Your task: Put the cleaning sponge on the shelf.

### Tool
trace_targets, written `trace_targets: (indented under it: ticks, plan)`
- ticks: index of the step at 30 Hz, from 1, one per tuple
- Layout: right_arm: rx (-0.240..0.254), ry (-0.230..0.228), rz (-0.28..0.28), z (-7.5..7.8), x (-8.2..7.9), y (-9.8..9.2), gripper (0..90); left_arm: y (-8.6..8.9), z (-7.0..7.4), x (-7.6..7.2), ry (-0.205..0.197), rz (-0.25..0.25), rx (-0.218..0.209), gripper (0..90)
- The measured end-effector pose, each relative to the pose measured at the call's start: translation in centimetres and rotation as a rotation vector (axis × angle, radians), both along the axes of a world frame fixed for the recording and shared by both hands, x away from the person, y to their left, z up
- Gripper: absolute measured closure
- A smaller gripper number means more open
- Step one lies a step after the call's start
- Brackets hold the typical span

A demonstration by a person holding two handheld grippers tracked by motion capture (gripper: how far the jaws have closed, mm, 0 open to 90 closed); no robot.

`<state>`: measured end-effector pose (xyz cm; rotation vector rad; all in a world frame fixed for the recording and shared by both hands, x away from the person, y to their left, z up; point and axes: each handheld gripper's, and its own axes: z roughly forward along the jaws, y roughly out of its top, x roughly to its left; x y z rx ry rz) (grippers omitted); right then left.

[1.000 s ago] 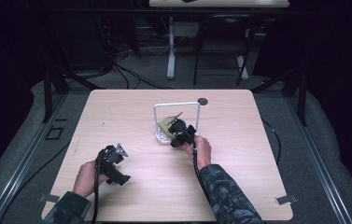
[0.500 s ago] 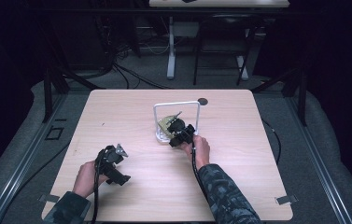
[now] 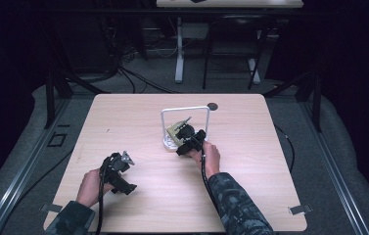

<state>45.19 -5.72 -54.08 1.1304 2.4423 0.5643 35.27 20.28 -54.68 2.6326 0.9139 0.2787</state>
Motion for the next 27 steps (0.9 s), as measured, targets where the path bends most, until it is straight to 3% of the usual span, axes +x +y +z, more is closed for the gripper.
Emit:
trace_targets:
  ticks: [9,10,13,19,27]
  plan:
    - [0.008,-0.013,-0.004,0.3,-0.1,-0.1,23.2,0.0,0.0,0.0,0.003,-0.005,0.005,4.4]
    - [0.011,-0.026,-0.001,0.4,-0.3,-0.1,27.6,0.0,0.0,0.0,0.005,-0.008,0.007,4.3]
    - [0.002,-0.036,0.009,0.6,-0.3,-0.1,28.5,-0.1,0.0,0.0,0.006,-0.011,0.008,4.3]
    - [0.016,-0.025,0.006,0.6,-0.4,-0.3,24.9,-0.1,0.0,0.0,0.006,-0.01,0.008,4.3]
    - [0.037,-0.063,0.035,2.1,-1.5,-0.6,23.7,-0.1,0.0,0.0,0.005,-0.01,0.006,4.3]
